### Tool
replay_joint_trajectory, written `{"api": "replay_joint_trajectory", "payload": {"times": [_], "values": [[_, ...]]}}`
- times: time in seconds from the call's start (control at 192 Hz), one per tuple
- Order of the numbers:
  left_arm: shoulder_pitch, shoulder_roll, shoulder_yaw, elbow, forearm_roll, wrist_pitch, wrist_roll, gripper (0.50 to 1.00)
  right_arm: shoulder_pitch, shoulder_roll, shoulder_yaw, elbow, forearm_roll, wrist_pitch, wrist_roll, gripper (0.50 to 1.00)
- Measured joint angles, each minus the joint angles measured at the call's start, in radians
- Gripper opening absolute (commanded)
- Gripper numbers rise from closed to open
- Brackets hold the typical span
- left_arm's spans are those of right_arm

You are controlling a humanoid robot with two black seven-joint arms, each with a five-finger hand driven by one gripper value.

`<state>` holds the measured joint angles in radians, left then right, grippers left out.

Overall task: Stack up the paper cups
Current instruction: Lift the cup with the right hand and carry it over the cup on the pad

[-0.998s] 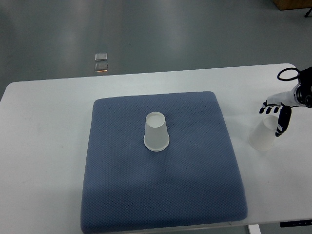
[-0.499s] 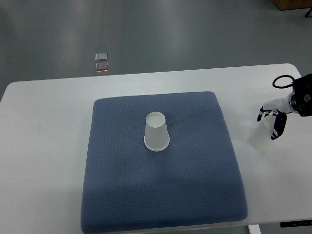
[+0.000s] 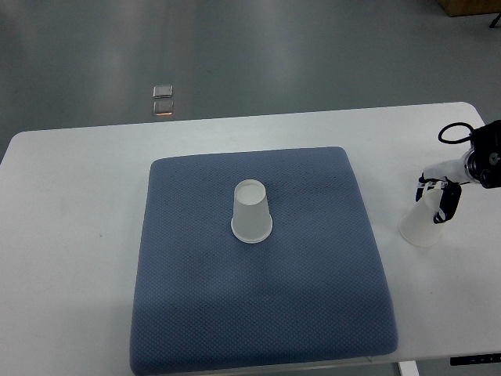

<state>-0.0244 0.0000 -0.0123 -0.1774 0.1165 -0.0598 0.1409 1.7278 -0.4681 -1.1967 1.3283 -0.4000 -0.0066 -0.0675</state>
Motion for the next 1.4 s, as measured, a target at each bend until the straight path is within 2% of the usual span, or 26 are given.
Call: {"api": "replay_joint_trajectory", "payload": {"times": [0.255,0.4,0.598,0.759,0.878,1.081,1.273,1.398], "values": [[0.000,0.000,0.000,0.000,0.000,0.000,0.000,1.000,0.212,-0.046,-0.005,0.067,-0.003,0.123,0.000,0.690],[0.000,0.000,0.000,-0.002,0.000,0.000,0.000,1.000,0.385,-0.066,-0.012,0.092,-0.003,0.251,0.000,0.693],[0.000,0.000,0.000,0.001,0.000,0.000,0.000,1.000,0.608,-0.103,-0.014,0.094,-0.017,0.471,0.000,0.697],[0.000,0.000,0.001,0.000,0.000,0.000,0.000,1.000,0.725,-0.116,-0.014,0.094,-0.043,0.573,0.000,0.707],[0.000,0.000,0.002,-0.003,0.000,0.000,0.000,1.000,0.769,-0.117,-0.015,0.094,-0.046,0.606,0.000,0.709],[0.000,0.000,0.002,-0.001,0.000,0.000,0.000,1.000,0.794,-0.088,0.002,0.094,-0.042,0.615,0.000,0.709],[0.000,0.000,0.002,-0.001,0.000,0.000,0.000,1.000,0.780,-0.015,0.111,0.091,0.004,0.616,0.001,0.709],[0.000,0.000,0.002,-0.006,0.000,0.000,0.000,1.000,0.767,0.097,0.160,0.066,0.071,0.609,0.001,0.709]]}}
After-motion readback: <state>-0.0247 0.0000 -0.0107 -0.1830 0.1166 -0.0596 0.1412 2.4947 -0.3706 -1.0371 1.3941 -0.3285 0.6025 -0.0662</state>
